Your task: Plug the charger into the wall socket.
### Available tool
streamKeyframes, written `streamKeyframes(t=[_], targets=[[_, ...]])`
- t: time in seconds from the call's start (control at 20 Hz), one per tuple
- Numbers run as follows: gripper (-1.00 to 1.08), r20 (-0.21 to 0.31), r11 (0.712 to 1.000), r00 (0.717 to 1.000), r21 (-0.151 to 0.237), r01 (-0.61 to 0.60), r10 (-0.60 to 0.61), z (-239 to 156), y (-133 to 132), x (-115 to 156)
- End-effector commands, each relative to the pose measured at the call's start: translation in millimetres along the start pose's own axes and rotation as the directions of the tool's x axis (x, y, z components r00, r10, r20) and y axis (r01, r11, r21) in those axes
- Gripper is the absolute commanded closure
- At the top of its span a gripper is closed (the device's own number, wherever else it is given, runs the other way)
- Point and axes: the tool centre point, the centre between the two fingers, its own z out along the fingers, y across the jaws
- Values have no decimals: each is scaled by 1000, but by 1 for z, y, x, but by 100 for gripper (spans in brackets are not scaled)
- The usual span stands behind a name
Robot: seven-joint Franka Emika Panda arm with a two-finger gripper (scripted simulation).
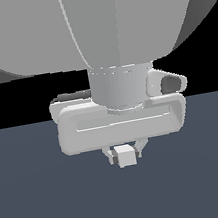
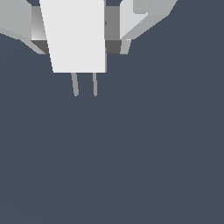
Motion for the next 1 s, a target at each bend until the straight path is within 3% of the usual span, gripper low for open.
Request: streamKeyframes(t=[0.0, 0.45, 0.95], targets=[[108, 0, 1000, 1000, -2, -2, 2, 0, 2, 0], [108, -1, 1000, 1000, -8, -22, 22, -5, -6, 7], [108, -6, 995, 995, -36, -98, 98, -23, -27, 34]])
